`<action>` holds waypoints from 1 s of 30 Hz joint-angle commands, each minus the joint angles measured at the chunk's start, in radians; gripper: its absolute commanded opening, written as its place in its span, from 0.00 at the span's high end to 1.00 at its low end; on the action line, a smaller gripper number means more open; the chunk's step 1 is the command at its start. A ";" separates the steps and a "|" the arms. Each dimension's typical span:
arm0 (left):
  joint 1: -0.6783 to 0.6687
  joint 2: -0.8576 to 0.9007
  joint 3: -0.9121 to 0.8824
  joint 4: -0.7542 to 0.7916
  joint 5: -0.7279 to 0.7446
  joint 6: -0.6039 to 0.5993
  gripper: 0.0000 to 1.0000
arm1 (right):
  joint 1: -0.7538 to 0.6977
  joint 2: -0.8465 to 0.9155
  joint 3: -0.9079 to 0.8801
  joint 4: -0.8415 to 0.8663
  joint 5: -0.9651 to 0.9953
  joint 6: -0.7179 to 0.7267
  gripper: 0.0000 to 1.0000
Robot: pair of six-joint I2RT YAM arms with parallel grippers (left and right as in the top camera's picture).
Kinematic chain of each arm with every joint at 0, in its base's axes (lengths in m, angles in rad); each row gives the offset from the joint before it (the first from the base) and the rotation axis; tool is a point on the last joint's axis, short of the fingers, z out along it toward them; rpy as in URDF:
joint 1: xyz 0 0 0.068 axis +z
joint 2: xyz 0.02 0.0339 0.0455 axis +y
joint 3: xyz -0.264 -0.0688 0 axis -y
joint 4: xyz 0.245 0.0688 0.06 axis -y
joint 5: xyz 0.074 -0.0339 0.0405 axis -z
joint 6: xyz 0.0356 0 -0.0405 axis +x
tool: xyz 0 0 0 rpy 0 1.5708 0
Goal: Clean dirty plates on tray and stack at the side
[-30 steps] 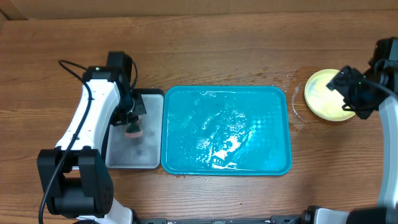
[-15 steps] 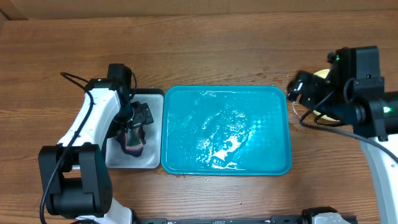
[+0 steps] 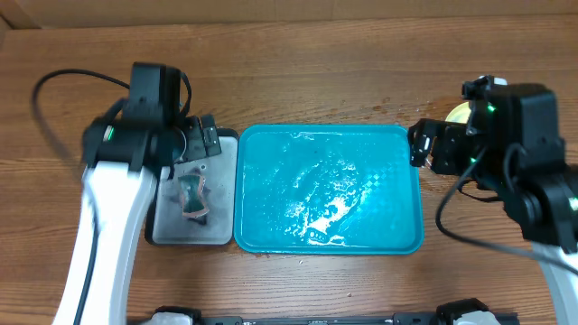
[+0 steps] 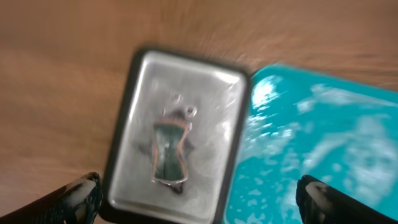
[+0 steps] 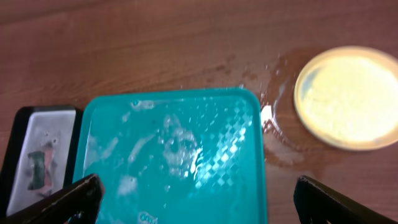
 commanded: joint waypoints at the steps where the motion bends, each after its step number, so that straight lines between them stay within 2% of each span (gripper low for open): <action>1: -0.118 -0.180 0.047 -0.037 -0.162 0.002 0.00 | 0.008 -0.050 0.022 0.014 0.021 -0.081 0.00; 4: -0.228 -0.340 0.048 -0.082 -0.288 -0.086 0.00 | 0.009 -0.095 0.022 0.038 0.021 -0.168 0.00; 7: -0.283 -0.446 0.048 -0.132 -0.362 -0.119 0.00 | 0.009 -0.129 0.022 0.064 0.021 -0.217 0.00; 14: -0.308 -0.667 0.048 -0.320 -0.463 -0.230 0.00 | 0.009 -0.190 0.022 0.108 0.024 -0.287 0.00; 23: -0.308 -0.787 0.048 -0.463 -0.462 -0.230 0.00 | 0.009 -0.189 0.022 0.122 0.028 -0.288 0.00; 30: -0.308 -0.787 0.045 -0.471 -0.315 -0.228 0.00 | 0.009 -0.189 0.022 0.127 0.028 -0.288 0.00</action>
